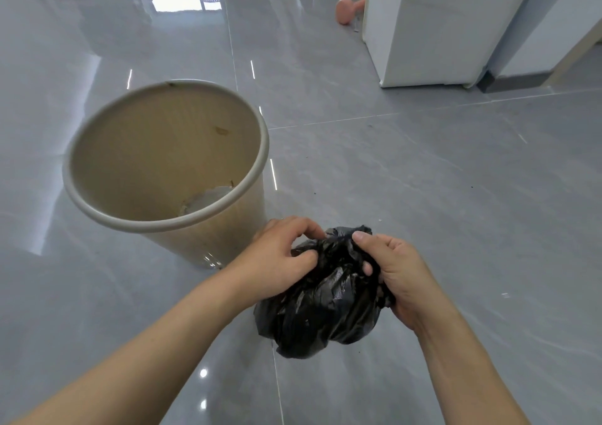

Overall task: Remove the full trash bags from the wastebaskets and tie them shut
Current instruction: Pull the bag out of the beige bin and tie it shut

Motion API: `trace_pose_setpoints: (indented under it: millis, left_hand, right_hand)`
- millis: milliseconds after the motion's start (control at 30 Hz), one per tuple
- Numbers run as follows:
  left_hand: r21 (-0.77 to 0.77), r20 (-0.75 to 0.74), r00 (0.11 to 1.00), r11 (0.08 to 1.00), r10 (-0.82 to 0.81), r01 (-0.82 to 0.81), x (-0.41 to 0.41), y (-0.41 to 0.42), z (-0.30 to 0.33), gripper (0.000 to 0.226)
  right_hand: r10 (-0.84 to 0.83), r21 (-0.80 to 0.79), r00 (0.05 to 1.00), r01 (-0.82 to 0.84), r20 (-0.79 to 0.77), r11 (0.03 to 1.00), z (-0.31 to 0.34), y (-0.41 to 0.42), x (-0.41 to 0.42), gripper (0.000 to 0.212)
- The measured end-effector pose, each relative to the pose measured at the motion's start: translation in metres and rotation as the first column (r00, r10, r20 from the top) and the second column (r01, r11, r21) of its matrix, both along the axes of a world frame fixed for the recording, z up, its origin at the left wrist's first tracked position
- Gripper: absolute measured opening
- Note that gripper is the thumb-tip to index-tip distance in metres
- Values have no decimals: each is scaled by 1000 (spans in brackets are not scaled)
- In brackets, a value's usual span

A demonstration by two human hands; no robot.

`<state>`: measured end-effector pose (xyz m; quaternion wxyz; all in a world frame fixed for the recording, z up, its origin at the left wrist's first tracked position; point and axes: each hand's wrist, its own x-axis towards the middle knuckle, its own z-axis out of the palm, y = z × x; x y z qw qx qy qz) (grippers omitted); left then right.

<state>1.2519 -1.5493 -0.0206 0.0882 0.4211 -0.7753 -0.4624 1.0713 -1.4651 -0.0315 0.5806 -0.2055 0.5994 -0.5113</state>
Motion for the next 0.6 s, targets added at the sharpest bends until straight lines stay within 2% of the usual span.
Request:
trace_pose_setpoints:
  millis: [133, 200, 367, 467, 533, 600]
  left_hand:
    - [13, -11, 995, 995, 97, -97, 4, -1, -5, 20]
    - [-9, -25, 993, 993, 118, -118, 6, 2, -5, 22]
    - [-143, -179, 967, 968, 179, -205, 7, 16, 0, 20]
    - [-205, -205, 961, 951, 188, -230, 5, 24, 1, 13]
    - [-159, -183, 961, 958, 209, -239, 2, 26, 1, 12]
    - [-36, -161, 958, 968, 240, -248, -3, 25, 2, 12]
  right_hand:
    - [41, 33, 999, -42, 27, 999, 2, 1, -5, 42]
    - [78, 24, 996, -79, 36, 997, 1, 2, -5, 39]
    - [70, 36, 993, -74, 97, 997, -3, 0, -2, 32]
    - [69, 36, 990, -74, 126, 997, -2, -2, 0, 33]
    - [73, 35, 988, -79, 138, 996, -2, -2, 1, 35]
    - [84, 33, 986, -90, 143, 995, -2, -2, 1, 37]
